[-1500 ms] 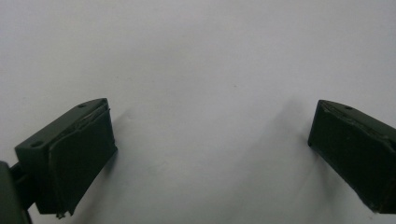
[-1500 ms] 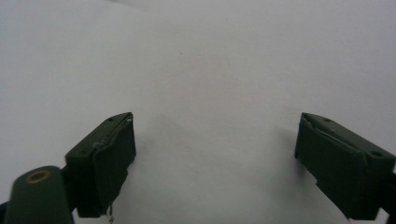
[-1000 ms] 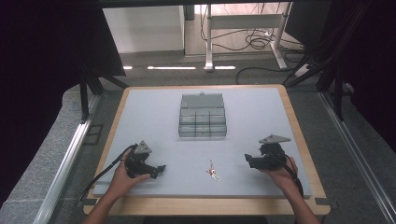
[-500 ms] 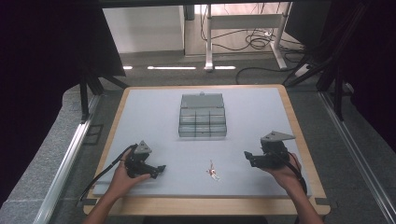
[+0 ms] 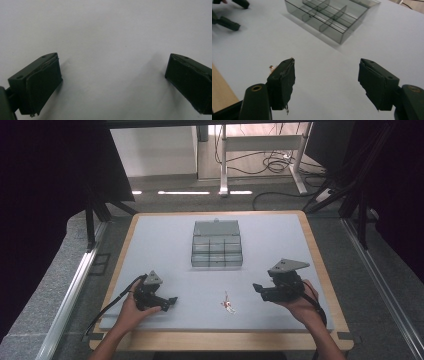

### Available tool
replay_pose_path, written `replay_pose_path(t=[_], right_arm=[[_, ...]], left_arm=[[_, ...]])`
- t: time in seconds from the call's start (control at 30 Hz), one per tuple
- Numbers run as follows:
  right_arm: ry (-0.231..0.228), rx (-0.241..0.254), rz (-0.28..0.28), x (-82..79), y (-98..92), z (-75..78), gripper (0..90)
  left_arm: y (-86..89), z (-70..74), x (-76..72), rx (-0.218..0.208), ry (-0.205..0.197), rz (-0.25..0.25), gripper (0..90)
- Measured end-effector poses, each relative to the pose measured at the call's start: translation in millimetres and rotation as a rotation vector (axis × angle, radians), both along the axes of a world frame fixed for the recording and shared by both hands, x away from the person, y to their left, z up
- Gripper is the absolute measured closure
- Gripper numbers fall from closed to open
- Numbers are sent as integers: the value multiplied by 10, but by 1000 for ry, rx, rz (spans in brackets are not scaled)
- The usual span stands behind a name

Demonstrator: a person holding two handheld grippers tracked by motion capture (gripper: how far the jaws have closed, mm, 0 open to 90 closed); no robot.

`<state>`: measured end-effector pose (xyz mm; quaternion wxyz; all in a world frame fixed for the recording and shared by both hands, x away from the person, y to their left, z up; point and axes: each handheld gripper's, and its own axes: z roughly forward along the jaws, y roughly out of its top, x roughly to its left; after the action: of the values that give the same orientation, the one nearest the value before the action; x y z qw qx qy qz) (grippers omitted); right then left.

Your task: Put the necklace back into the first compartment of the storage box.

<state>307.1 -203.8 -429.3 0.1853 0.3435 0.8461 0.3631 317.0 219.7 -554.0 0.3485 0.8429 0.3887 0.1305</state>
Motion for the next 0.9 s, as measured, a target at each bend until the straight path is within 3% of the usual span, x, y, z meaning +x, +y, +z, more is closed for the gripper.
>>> replay_pose_path(t=[0.27,0.67,0.9], right_arm=[[34,-47,102,-31,318,20,339],[87,-98,170,89,683,-72,364],[116,-95,194,134,774,-153,379]], left_arm=[[2,1,0,3,0,-3,2],[3,3,1,3,3,-3,2],[4,3,2,3,3,-4,2]])
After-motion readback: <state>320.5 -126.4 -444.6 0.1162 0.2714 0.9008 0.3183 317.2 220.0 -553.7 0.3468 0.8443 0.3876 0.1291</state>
